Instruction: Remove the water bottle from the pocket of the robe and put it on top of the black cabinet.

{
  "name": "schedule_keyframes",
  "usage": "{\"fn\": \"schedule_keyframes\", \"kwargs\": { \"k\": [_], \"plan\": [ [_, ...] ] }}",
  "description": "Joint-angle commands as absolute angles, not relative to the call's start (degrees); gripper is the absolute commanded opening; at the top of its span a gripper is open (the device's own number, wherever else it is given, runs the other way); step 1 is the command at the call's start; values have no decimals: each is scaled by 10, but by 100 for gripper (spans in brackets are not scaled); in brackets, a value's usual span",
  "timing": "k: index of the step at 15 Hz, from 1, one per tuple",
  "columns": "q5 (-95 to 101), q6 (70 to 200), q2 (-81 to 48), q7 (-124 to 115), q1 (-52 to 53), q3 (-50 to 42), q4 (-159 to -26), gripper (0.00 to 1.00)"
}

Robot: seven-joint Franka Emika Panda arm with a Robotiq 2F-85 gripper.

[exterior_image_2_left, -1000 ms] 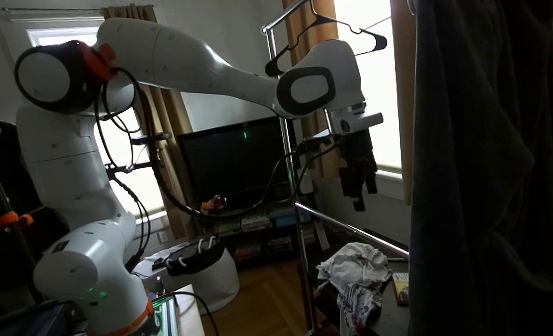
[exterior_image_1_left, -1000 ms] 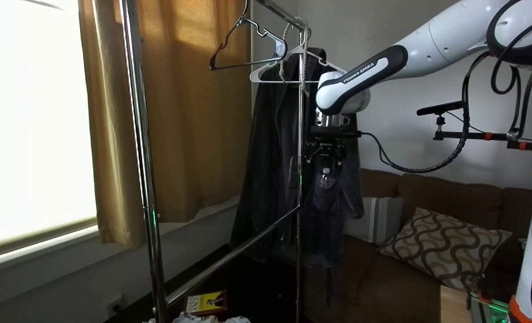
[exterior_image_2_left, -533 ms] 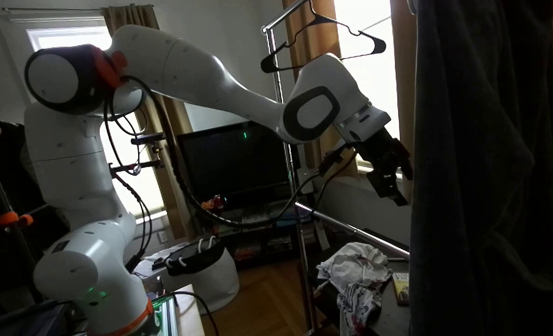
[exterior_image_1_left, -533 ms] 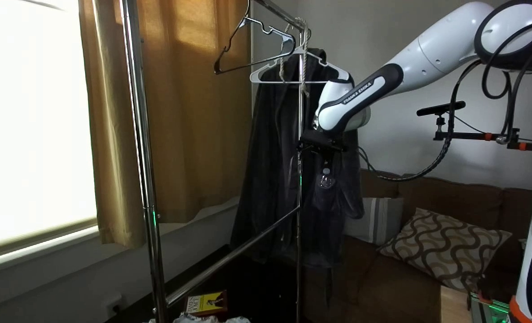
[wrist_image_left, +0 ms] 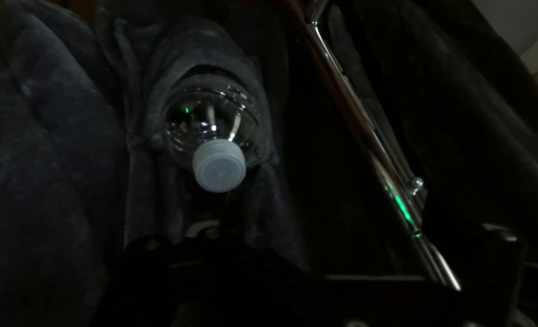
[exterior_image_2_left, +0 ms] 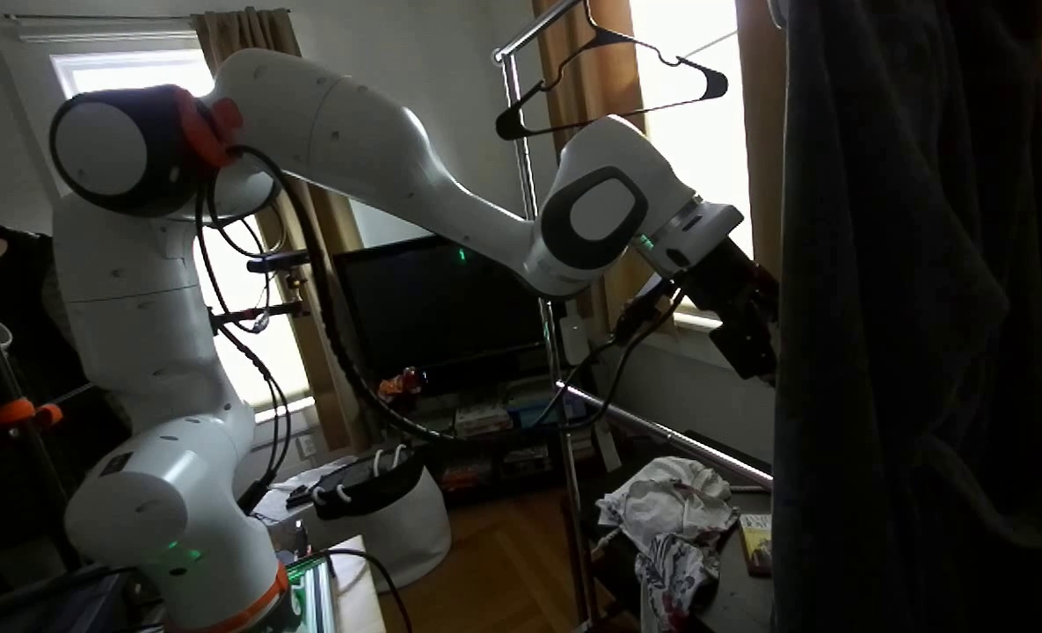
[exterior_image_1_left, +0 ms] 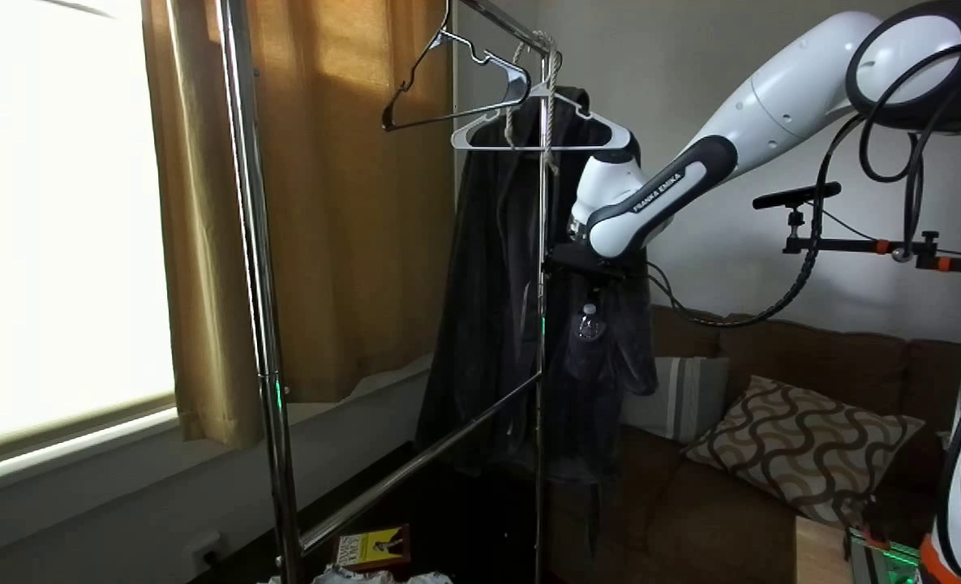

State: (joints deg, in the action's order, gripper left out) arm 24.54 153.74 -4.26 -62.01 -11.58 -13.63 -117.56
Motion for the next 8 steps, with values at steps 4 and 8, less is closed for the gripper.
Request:
{"fn": "schedule_keyframes", "kwargs": {
  "k": [4, 8],
  "plan": [
    [267, 1376, -40, -581, -109, -140, -1138, 100],
    [237, 1366, -60, -605, -107, -134, -1125, 100]
  ]
}}
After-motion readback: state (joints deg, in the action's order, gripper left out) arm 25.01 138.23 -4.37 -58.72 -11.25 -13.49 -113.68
